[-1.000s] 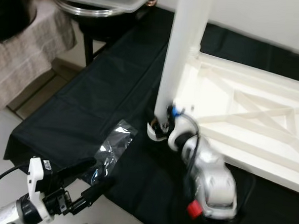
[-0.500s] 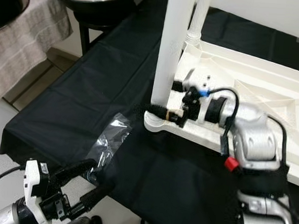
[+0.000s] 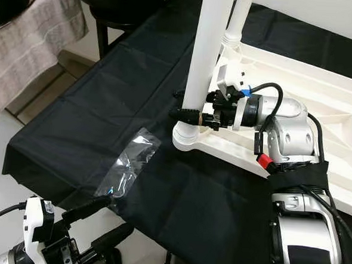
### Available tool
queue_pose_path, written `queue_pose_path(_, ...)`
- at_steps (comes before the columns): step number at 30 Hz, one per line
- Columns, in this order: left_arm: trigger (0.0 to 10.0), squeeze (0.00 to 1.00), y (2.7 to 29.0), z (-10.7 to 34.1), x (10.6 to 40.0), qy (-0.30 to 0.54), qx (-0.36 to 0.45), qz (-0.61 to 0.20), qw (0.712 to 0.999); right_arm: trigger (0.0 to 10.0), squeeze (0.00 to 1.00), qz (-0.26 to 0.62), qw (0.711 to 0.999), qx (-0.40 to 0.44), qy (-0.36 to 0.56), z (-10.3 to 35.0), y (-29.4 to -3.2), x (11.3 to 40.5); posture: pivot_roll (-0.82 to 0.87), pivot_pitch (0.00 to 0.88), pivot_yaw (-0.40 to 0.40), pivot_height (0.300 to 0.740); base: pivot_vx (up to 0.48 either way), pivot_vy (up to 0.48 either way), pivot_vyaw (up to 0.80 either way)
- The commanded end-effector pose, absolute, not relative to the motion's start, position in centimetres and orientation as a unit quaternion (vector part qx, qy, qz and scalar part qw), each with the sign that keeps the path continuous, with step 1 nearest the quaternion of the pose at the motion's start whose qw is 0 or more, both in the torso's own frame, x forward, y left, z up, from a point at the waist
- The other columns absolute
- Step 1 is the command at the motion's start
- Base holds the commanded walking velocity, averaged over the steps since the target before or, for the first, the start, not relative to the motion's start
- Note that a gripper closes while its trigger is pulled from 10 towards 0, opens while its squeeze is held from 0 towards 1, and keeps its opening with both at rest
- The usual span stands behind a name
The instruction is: Building children table
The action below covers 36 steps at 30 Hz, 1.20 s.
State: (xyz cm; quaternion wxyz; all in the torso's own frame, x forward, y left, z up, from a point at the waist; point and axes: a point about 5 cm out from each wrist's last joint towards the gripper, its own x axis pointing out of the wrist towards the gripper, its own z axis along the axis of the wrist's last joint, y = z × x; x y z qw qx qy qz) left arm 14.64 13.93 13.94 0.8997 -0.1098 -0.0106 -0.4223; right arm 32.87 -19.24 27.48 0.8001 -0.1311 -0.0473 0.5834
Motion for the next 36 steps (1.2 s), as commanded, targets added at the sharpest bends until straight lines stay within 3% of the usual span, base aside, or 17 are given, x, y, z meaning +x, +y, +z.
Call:
queue_pose_path(1, 10.0, 0.00, 13.8, 13.8, 14.2, 0.001, -0.115, -0.427, 0.897, 0.0, 0.00, 0.601, 0.794, -0.079, -0.029, 25.9, -18.8, 32.4, 0.13, 0.291, -0.038, 0.740, 0.000, 0.000, 0.00)
queue_pose_path(2, 10.0, 0.00, 13.8, 13.7, 14.2, 0.001, -0.116, -0.427, 0.897, 0.0, 0.00, 0.552, 0.833, -0.048, -0.017, 24.0, -18.3, 32.1, 0.10, 0.289, -0.077, 0.740, 0.000, 0.000, 0.00)
queue_pose_path(3, 10.0, 0.00, 13.8, 13.7, 14.2, 0.001, -0.116, -0.427, 0.897, 0.0, 0.00, 0.552, 0.833, -0.048, -0.017, 24.0, -18.3, 32.1, 0.10, 0.289, -0.077, 0.740, 0.000, 0.000, 0.00)
queue_pose_path(4, 10.0, 0.00, 13.8, 13.7, 14.1, 0.001, -0.117, -0.427, 0.897, 0.0, 0.00, 0.303, 0.948, -0.069, 0.063, 19.5, -18.3, 32.3, 0.11, 0.281, -0.084, 0.740, 0.000, 0.000, 0.00)
queue_pose_path(5, 10.0, 0.00, 13.8, 13.7, 14.1, 0.001, -0.117, -0.427, 0.897, 0.0, 0.00, 0.092, 0.984, -0.108, 0.108, 16.9, -19.5, 31.5, 0.10, 0.280, -0.086, 0.740, 0.000, 0.000, 0.00)
queue_pose_path(6, 10.0, 0.00, 13.8, 13.7, 14.1, 0.001, -0.117, -0.427, 0.897, 0.0, 0.00, 0.092, 0.984, -0.108, 0.108, 16.9, -19.5, 31.5, 0.10, 0.280, -0.086, 0.740, 0.000, 0.000, 0.00)
queue_pose_path(7, 10.0, 0.00, 13.8, 13.7, 14.2, 0.000, -0.117, -0.427, 0.897, 0.0, 0.00, 0.040, 0.978, -0.125, 0.165, 14.0, -18.3, 26.5, 0.10, 0.279, -0.075, 0.740, 0.000, 0.000, 0.00)
queue_pose_path(9, 10.0, 0.00, 13.9, 13.6, 14.4, -0.002, -0.119, -0.426, 0.897, 0.0, 0.00, 0.080, 0.971, -0.107, 0.197, 13.4, -15.9, 21.5, 0.07, 0.285, -0.055, 0.740, 0.000, 0.000, 0.00)
queue_pose_path(16, 10.0, 0.00, 13.8, 13.4, 14.7, 0.000, -0.118, -0.439, 0.891, 0.0, 0.00, 0.104, 0.973, -0.096, 0.183, 14.0, -14.9, 21.8, 0.05, 0.247, -0.051, 0.740, 0.000, 0.000, 0.00)
queue_pose_path(17, 10.0, 0.00, 13.7, 13.4, 14.8, 0.001, -0.118, -0.443, 0.889, 10.0, 0.00, 0.115, 0.972, -0.093, 0.180, 14.4, -14.7, 22.4, 0.05, 0.249, -0.052, 0.740, 0.000, 0.000, 0.00)
queue_pose_path(21, 10.0, 0.00, 13.7, 13.4, 14.9, 0.001, -0.118, -0.445, 0.888, 10.0, 0.00, 0.122, 0.972, -0.090, 0.179, 14.6, -14.5, 22.6, 0.04, 0.253, -0.051, 0.740, 0.000, 0.000, 0.00)
queue_pose_path(22, 10.0, 0.00, 13.7, 13.4, 15.0, 0.001, -0.121, -0.444, 0.888, 10.0, 1.00, 0.119, 0.975, -0.093, 0.160, 15.4, -15.5, 23.8, 0.05, 0.268, -0.052, 0.740, 0.000, 0.000, 0.00)
queue_pose_path(26, 10.0, 0.00, 13.7, 13.5, 15.0, 0.000, -0.123, -0.443, 0.888, 10.0, 1.00, 0.106, 0.982, -0.086, 0.132, 16.7, -16.4, 25.1, 0.05, 0.272, -0.051, 0.740, 0.000, 0.000, 0.00)
queue_pose_path(30, 10.0, 0.00, 13.6, 13.6, 14.9, 0.000, -0.128, -0.444, 0.887, 10.0, 1.00, 0.302, 0.951, -0.063, 0.001, 22.6, -15.5, 27.6, 0.06, 0.291, -0.052, 0.740, 0.000, 0.000, 0.00)
queue_pose_path(31, 10.0, 0.00, 13.5, 13.7, 14.8, -0.001, -0.129, -0.445, 0.886, 10.0, 0.00, 0.443, 0.885, -0.143, -0.008, 24.3, -15.9, 27.1, 0.07, 0.295, -0.054, 0.740, 0.000, 0.000, 0.00)
queue_pose_path(32, 10.0, 0.00, 13.5, 13.8, 14.7, -0.001, -0.129, -0.445, 0.886, 10.0, 0.00, 0.478, 0.861, -0.173, -0.001, 24.6, -16.3, 26.8, 0.07, 0.295, -0.054, 0.740, 0.000, 0.000, 0.00)
queue_pose_path(36, 10.0, 0.00, 13.4, 13.8, 14.6, -0.001, -0.129, -0.446, 0.886, 10.0, 0.00, 0.516, 0.840, -0.166, 0.017, 25.4, -17.1, 27.2, 0.07, 0.299, -0.055, 0.740, 0.000, 0.000, 0.00)
